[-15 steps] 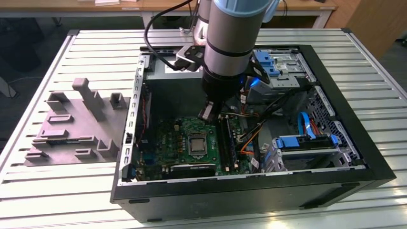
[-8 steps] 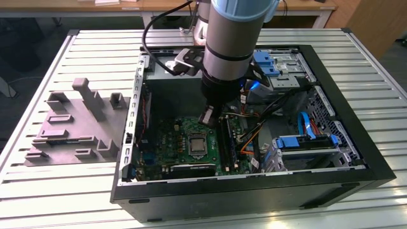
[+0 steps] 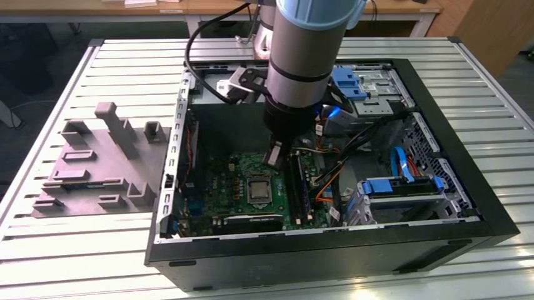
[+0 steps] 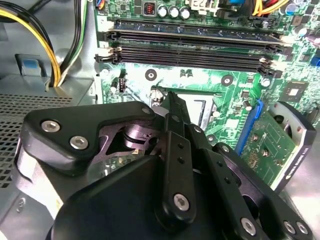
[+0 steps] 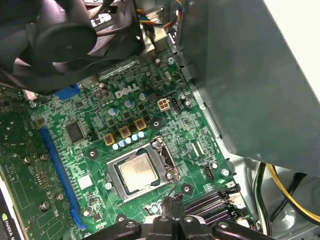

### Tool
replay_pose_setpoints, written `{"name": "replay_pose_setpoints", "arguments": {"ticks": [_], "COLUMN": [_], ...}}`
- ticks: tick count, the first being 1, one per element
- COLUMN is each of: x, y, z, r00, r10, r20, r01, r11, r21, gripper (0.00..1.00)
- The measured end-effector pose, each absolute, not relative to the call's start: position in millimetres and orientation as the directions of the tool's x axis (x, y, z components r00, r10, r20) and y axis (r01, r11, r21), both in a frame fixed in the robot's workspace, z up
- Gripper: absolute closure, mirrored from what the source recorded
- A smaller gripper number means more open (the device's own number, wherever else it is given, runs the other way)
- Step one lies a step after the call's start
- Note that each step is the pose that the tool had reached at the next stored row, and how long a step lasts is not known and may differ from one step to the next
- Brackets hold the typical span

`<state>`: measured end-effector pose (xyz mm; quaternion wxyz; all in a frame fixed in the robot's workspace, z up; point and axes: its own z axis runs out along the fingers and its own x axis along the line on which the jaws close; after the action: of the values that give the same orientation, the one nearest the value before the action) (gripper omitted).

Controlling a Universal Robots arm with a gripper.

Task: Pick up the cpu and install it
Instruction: 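Install the first cpu locking lever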

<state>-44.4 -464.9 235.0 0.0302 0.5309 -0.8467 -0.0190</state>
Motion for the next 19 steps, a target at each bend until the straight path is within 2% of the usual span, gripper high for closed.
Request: {"name": "replay_pose_setpoints", "arguments": {"ticks": [19], "x": [-45.9], "y": [-472.9], "z": [230.1], "r00": [-0.308], "r10": [-0.951], "r20": [0.036], "r01": [-0.949], "r11": [0.309], "r21": [0.063], "gripper": [0.89]}}
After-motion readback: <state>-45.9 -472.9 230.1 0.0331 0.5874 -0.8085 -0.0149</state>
